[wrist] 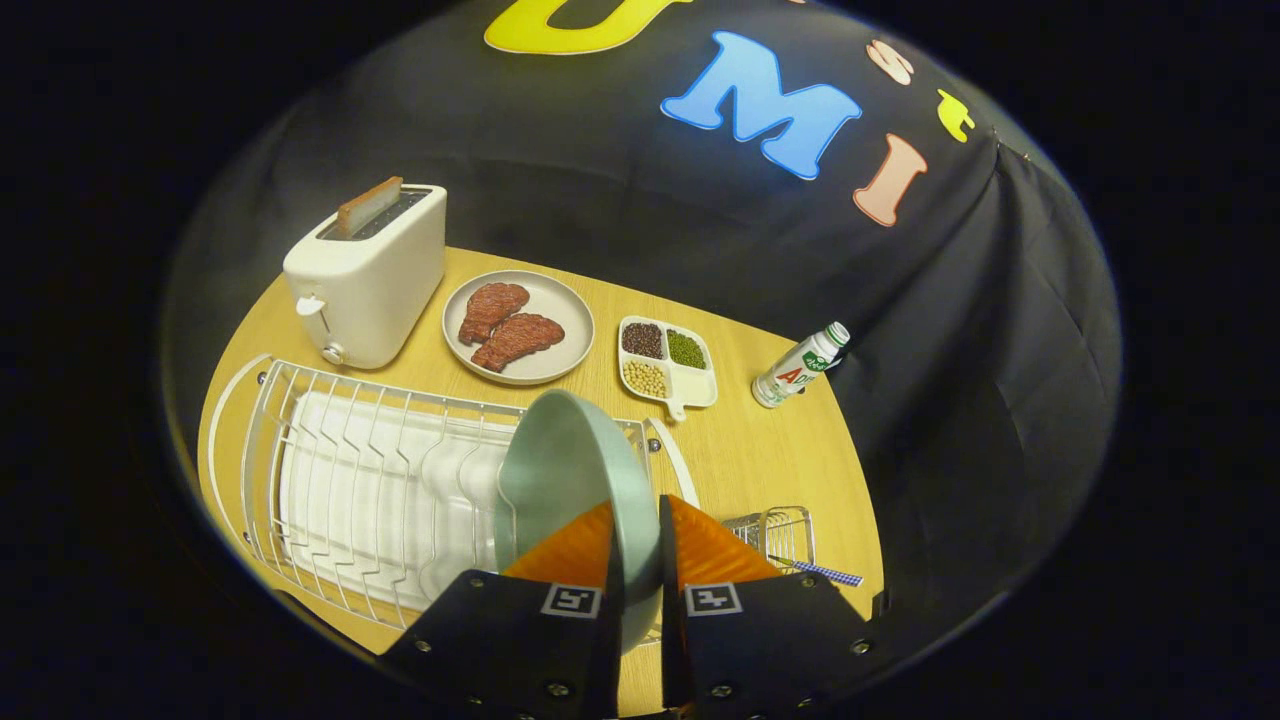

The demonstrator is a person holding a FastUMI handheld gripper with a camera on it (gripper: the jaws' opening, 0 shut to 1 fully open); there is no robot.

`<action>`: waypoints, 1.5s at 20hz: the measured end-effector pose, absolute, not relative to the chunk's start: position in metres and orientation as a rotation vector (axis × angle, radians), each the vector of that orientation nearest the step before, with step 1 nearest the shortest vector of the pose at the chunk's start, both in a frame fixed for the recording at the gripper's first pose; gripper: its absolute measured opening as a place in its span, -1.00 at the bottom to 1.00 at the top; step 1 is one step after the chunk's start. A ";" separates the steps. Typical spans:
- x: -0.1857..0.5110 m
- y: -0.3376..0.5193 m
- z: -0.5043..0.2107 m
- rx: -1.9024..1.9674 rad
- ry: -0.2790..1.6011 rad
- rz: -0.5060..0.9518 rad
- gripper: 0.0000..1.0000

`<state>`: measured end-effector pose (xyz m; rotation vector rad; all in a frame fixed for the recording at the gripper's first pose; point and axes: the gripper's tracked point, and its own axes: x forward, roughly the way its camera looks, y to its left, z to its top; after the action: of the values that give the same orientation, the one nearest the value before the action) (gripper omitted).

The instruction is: Take the plate from the dish rack, then take the spoon from the basket and place it into the plate.

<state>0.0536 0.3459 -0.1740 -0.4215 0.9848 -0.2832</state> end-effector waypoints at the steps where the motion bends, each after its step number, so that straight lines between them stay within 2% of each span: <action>1: 0.058 0.346 -0.167 -0.426 0.970 -0.293 -0.67; 6: 0.075 0.345 -0.133 -0.384 0.917 -0.290 -0.67; 11: 0.082 0.337 -0.069 -0.307 0.806 -0.251 -0.68; 20: 0.023 0.245 -0.008 -0.090 0.778 -0.210 -0.68; 24: -0.011 0.210 -0.010 0.024 0.811 -0.156 -0.68; 30: -0.064 0.193 -0.060 0.323 0.906 0.073 -0.68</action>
<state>-0.0642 0.1925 -0.0604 0.3226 0.9058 0.0734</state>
